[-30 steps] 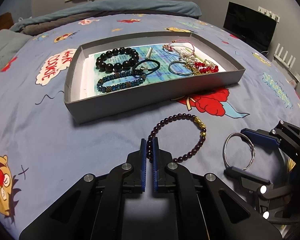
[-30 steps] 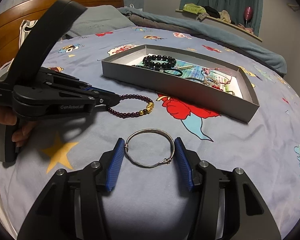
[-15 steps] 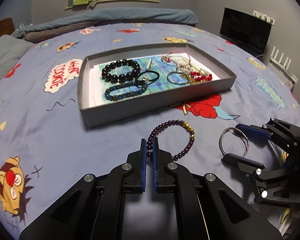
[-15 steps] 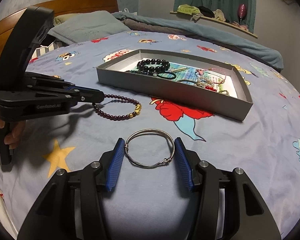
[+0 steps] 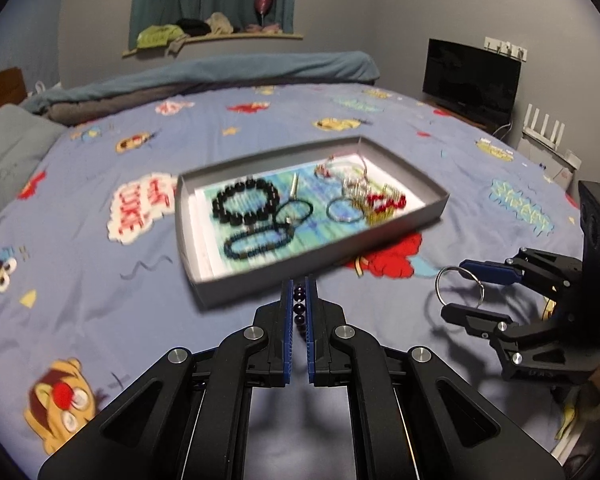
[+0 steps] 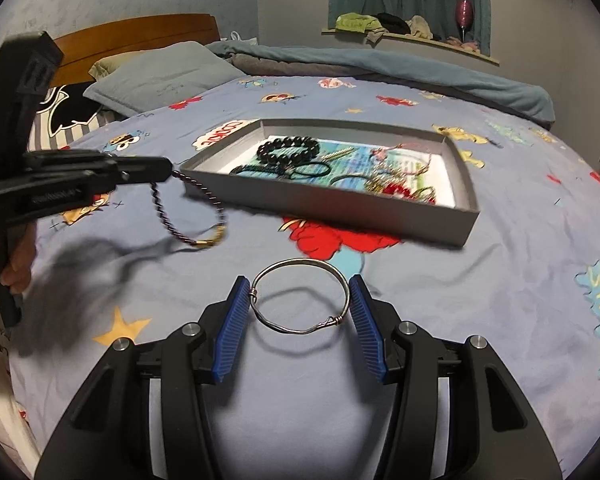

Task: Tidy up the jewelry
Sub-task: 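Carry the red bead bracelet and bangle into the tray and open both tools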

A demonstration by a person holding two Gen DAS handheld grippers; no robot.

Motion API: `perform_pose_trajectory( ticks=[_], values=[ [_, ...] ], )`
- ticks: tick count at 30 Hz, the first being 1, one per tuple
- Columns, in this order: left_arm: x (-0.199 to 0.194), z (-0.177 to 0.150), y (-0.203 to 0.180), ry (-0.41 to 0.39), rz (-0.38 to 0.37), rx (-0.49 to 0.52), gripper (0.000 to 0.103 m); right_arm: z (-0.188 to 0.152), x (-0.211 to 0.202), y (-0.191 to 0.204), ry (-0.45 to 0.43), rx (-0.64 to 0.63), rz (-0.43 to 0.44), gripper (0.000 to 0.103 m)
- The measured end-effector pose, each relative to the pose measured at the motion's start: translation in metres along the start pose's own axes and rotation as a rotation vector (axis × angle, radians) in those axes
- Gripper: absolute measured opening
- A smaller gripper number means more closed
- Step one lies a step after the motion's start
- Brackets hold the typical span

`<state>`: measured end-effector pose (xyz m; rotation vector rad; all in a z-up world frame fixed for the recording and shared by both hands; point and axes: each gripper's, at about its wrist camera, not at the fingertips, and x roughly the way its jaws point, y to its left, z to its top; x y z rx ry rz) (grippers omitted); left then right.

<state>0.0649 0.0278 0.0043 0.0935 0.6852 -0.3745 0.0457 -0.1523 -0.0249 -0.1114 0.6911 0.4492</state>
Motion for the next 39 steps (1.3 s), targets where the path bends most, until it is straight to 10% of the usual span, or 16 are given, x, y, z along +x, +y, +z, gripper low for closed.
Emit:
perform_pose_trajectory(
  ticks=[19, 26, 39],
  values=[
    [0.025, 0.074, 0.021, -0.099, -0.041, -0.057, 0.006, 0.079, 0.040, -0.037, -0.062, 0.033, -0.090, 0.051],
    [0.080, 0.060, 0.018, 0.014, -0.132, -0.103, 0.006, 0.081, 0.070, -0.041, 0.004, 0.052, -0.058, 0.051],
    [0.095, 0.030, 0.056, 0.095, -0.034, -0.096, 0.006, 0.088, 0.110, -0.034, 0.115, 0.054, -0.027, 0.051]
  ],
)
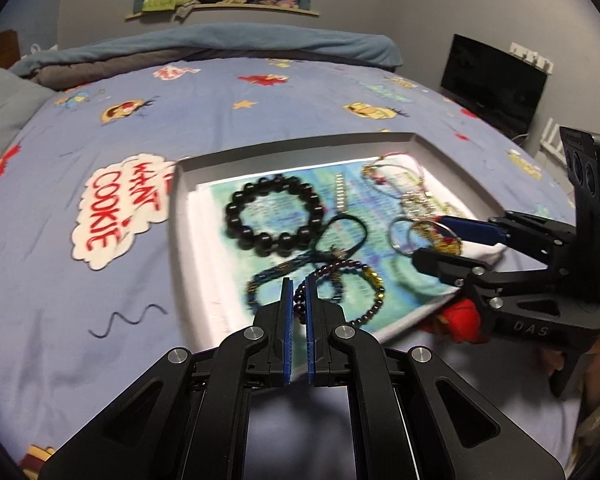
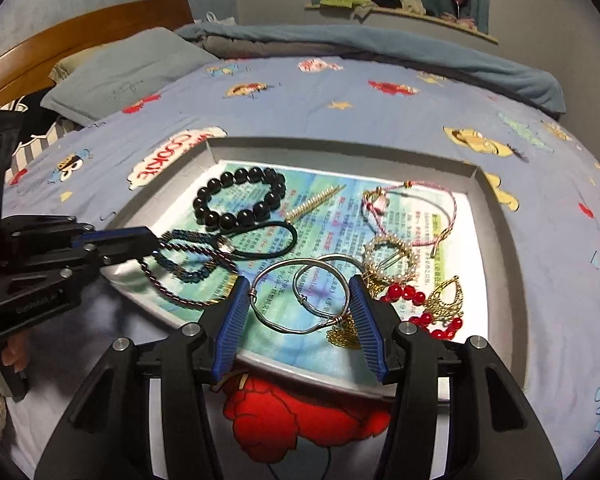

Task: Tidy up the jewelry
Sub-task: 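Carry the red bead bracelet and bangle into the tray and open both tools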

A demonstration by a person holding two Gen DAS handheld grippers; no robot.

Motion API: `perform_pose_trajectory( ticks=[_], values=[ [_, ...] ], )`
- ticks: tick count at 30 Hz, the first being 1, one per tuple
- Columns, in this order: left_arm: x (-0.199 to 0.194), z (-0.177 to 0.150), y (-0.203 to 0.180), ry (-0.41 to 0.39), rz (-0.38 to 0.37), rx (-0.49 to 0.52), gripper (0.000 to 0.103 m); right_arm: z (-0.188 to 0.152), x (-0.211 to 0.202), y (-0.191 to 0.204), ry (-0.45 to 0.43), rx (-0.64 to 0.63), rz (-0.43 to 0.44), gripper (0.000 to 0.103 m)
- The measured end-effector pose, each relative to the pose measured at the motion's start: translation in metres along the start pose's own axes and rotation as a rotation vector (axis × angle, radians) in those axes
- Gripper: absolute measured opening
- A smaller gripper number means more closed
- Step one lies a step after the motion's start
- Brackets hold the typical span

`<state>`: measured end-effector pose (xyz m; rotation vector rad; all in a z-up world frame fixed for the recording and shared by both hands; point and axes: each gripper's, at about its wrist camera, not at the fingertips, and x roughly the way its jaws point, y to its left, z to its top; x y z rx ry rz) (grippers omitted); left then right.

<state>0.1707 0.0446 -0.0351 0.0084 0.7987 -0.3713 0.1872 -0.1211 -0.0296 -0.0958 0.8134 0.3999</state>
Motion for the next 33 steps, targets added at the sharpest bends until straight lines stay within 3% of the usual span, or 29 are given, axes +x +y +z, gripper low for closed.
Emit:
perform_pose_trajectory(
  ticks=[11, 25, 28, 31, 33],
  values=[
    [0.008, 0.002, 0.011, 0.008, 0.029, -0.034, 0.006, 0.030, 0.032, -0.007, 0.055, -0.005, -0.023, 0.051],
    [0.012, 0.001, 0.011, 0.026, 0.041, -0.032, 0.011, 0.029, 0.041, -0.011, 0.075, 0.002, -0.022, 0.052],
    [0.012, 0.001, 0.009, 0.027, 0.052, -0.023, 0.014, 0.029, 0.038, -0.012, 0.063, 0.009, -0.025, 0.060],
    [0.010, 0.001, 0.006, 0.019, 0.061, -0.015, 0.028, 0.028, 0.032, -0.013, 0.053, 0.020, -0.028, 0.064],
    [0.008, 0.002, 0.003, 0.007, 0.079, -0.007, 0.043, 0.026, 0.026, -0.015, 0.048, 0.029, -0.027, 0.068]
  ],
)
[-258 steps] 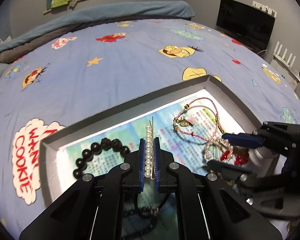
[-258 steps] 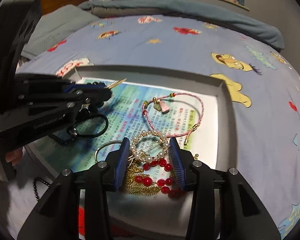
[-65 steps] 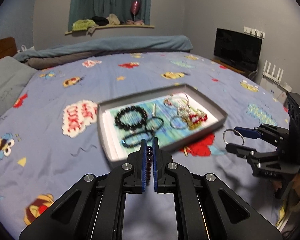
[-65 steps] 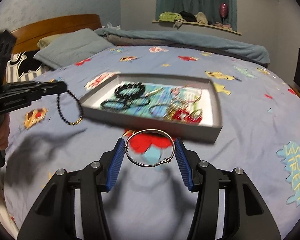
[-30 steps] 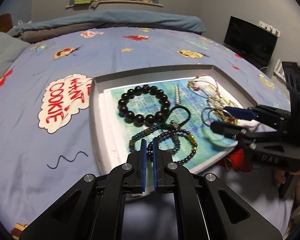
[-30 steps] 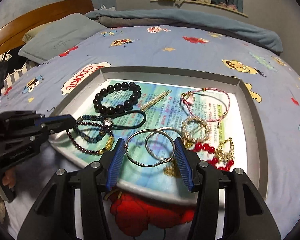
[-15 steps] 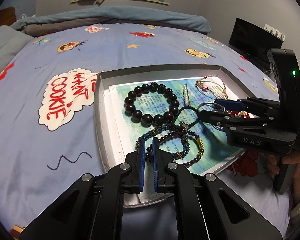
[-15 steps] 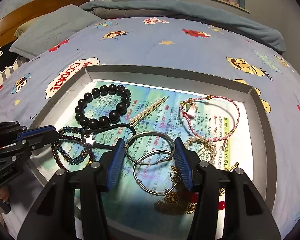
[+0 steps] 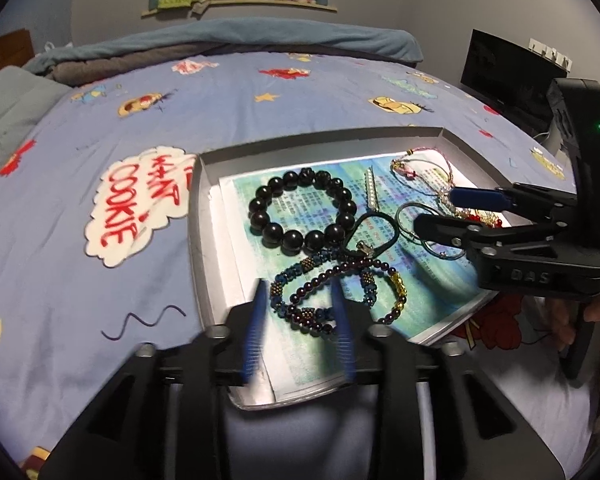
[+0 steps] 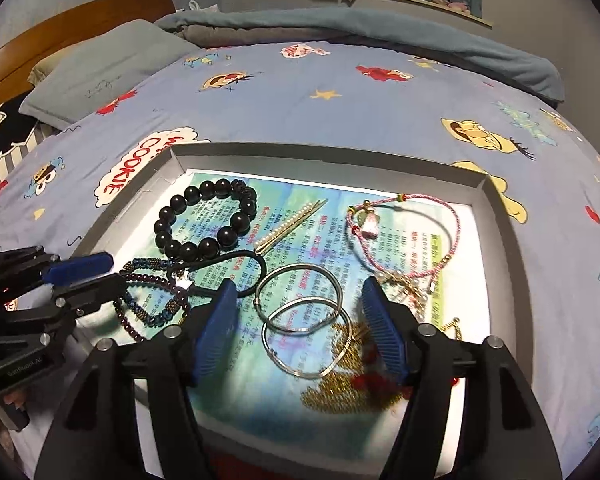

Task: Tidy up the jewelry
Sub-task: 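Carry the red bead bracelet and bangle into the tray and open both tools, then lift both tools out of the tray away from it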

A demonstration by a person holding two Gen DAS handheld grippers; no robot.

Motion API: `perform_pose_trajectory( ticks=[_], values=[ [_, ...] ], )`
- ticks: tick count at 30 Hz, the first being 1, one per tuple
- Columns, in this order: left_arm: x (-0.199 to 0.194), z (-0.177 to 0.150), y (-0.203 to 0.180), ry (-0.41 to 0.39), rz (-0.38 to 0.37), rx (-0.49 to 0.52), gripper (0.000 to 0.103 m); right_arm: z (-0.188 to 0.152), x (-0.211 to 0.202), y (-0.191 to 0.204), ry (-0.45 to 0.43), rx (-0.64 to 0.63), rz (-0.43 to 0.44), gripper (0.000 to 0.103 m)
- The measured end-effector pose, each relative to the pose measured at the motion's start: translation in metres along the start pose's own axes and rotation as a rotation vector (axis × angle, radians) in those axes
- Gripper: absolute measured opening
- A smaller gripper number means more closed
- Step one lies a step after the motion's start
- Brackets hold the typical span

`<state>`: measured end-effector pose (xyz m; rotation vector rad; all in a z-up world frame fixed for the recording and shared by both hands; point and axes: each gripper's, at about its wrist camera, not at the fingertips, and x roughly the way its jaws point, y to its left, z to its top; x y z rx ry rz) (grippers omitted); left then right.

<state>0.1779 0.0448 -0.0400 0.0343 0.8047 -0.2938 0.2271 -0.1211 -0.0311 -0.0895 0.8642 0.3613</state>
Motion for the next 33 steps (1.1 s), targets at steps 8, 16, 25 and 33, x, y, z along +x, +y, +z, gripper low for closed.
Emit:
perform_pose_trajectory(
  ticks=[8, 16, 25, 33],
  values=[
    [-0.011, 0.001, -0.003, -0.008, 0.019, -0.009, 0.060, -0.007, -0.024, -0.002, -0.010, 0.006, -0.012, 0.071],
    [-0.032, 0.002, -0.008, -0.028, 0.057, -0.025, 0.071, -0.018, -0.054, 0.006, -0.013, 0.001, -0.014, 0.078],
    [-0.072, -0.004, -0.029, -0.056, 0.106, 0.005, 0.080, -0.034, -0.108, 0.013, -0.037, -0.018, -0.009, 0.082],
    [-0.117, -0.009, -0.054, -0.069, 0.097, 0.057, 0.091, -0.056, -0.145, 0.020, -0.023, -0.075, -0.002, 0.087]
  ],
)
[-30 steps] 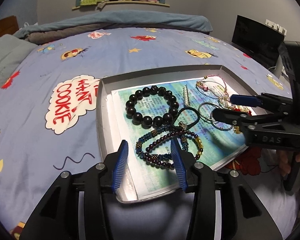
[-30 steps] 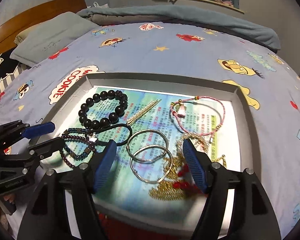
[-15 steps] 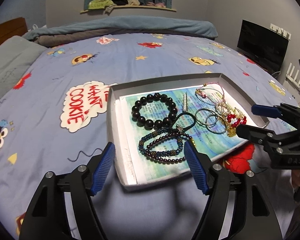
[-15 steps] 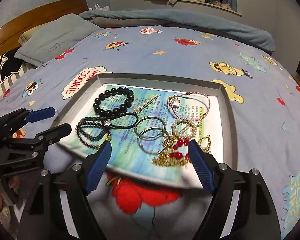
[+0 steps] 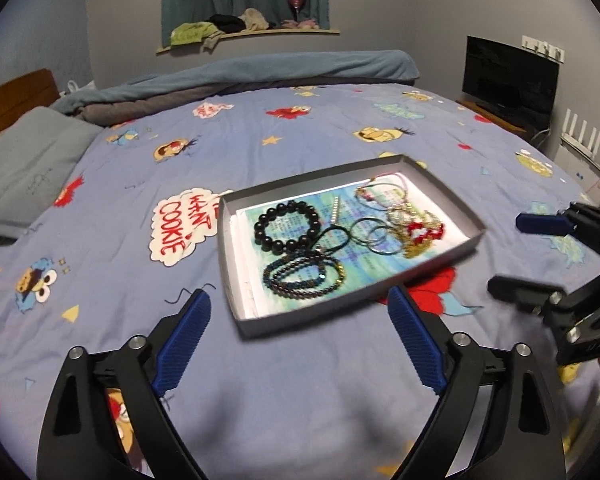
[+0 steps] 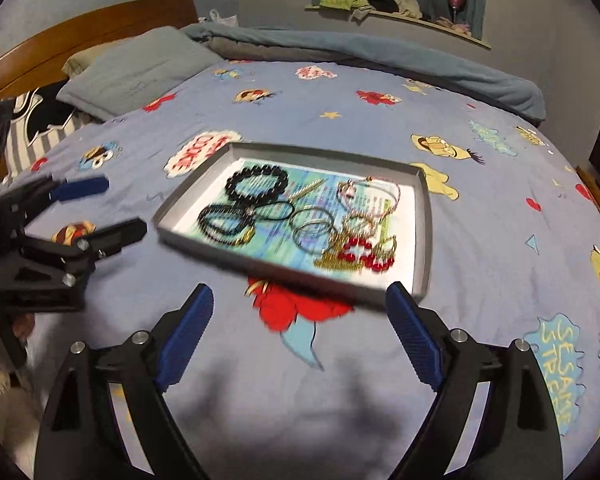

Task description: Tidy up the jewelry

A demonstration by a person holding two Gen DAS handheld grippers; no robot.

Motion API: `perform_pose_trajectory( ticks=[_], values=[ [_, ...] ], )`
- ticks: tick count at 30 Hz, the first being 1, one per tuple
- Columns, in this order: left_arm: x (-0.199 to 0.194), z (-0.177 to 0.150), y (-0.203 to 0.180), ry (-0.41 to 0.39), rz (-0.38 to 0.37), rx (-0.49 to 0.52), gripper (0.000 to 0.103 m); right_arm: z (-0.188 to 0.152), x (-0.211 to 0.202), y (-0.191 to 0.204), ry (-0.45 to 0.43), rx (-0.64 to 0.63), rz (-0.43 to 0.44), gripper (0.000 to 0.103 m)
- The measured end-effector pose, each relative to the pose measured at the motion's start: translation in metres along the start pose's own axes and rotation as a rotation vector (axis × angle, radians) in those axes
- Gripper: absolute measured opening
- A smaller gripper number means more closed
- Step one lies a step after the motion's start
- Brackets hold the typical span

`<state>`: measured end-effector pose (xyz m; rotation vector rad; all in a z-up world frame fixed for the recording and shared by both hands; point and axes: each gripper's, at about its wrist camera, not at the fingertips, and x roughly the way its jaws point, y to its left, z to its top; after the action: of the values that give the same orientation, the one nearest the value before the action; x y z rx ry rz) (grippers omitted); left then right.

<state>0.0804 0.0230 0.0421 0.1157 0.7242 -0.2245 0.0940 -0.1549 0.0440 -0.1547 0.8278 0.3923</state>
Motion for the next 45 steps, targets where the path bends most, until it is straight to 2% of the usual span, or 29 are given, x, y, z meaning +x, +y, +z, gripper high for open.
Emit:
perform_pose_trajectory(
  ticks=[4, 9, 15, 18, 23, 31, 35, 42, 45],
  values=[
    [-0.013, -0.005, -0.008, 0.020, 0.003, 0.012, 0.092, -0.013, -0.008, 0.005, 0.017, -0.016, 0.014, 0.090],
    [-0.018, -0.025, -0.011, 0.035, -0.002, -0.048, 0.094, -0.033, -0.013, 0.005, 0.012, 0.030, 0.040, 0.092],
    [-0.016, -0.037, -0.013, 0.012, 0.090, -0.059, 0.094, -0.051, -0.010, -0.003, -0.022, 0.114, 0.033, 0.092],
    [-0.016, -0.036, -0.012, -0.004, 0.117, -0.058, 0.095, -0.051, -0.008, -0.011, -0.039, 0.141, 0.001, 0.097],
    [-0.013, -0.036, -0.018, -0.039, 0.157, -0.058, 0.096, -0.046, -0.009, -0.020, -0.095, 0.178, -0.047, 0.097],
    [-0.012, -0.039, -0.018, -0.062, 0.152, -0.115, 0.098, -0.056, -0.010, -0.015, -0.135, 0.157, -0.108, 0.097],
    [-0.011, -0.043, -0.015, -0.064, 0.121, -0.148, 0.098, -0.060, -0.014, -0.015, -0.163, 0.169, -0.118, 0.097],
    [-0.016, -0.046, -0.021, -0.097, 0.164, -0.094, 0.098, -0.063, -0.017, -0.014, -0.181, 0.164, -0.118, 0.097],
    [-0.016, -0.046, -0.020, -0.091, 0.156, -0.104, 0.098, -0.064, -0.017, -0.015, -0.178, 0.169, -0.112, 0.097]
  ],
)
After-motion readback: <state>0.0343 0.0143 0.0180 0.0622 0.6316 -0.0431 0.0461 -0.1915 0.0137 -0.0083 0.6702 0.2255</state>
